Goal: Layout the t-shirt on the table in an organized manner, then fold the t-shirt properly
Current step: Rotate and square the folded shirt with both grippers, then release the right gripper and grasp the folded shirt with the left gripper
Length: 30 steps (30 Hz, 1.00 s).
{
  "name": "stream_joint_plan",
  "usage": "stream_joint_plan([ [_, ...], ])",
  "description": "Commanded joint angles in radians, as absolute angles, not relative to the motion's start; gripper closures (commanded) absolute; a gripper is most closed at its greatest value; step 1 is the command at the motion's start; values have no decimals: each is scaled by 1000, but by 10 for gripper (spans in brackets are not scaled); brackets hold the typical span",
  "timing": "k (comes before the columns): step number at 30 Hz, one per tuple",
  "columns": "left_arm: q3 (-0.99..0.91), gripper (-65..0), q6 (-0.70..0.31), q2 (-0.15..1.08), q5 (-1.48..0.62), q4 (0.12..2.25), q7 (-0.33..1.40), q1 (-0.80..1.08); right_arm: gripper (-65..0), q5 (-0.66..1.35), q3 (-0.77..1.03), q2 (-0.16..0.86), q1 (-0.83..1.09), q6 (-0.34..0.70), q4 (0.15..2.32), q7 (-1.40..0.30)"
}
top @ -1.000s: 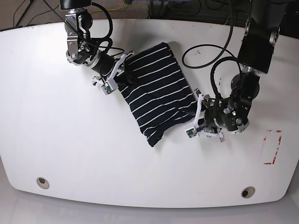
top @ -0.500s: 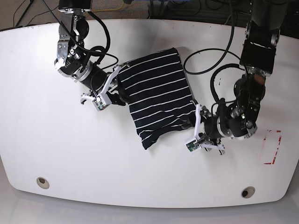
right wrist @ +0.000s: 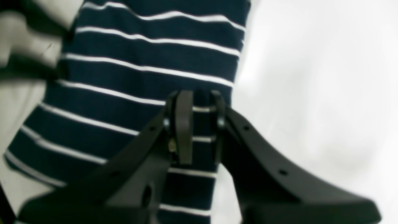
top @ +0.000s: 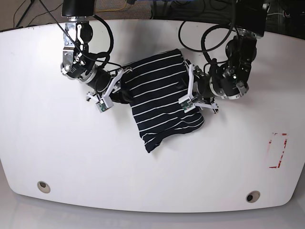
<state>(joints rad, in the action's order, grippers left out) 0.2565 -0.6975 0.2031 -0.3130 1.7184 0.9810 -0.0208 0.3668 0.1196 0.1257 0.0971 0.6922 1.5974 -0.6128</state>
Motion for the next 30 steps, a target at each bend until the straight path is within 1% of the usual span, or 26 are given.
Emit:
stream_joint_plan([
  [1,251,-247,-698,208,-291,1715,938,-15,-87,378,120,117,94,698,1573,-570],
  [6,252,-247,-698,223,-254,1666,924,-10,-87,285,120,101,107,698,1495,-483],
  [10,251,-247,-698,242,-255,1646,923,-39,-87,214,122,58,128,698,1442,-432],
  [13,249,-247,-698,265,-259,1627,921,-62,-84,179,122,31,145,698,1445,-414],
  [21,249,-247,-698,335,-259,1627,921,-84,-86,162,122,-19,180,698,1506,-415],
  [25,248,-247,-698,358,-259,1627,921,-84,-86,166,122,-22,182,698,1540,-426],
  [30,236,-247,-698,383,-260,1678,921,-85,-86,163,127,-47,182,698,1633,-507],
])
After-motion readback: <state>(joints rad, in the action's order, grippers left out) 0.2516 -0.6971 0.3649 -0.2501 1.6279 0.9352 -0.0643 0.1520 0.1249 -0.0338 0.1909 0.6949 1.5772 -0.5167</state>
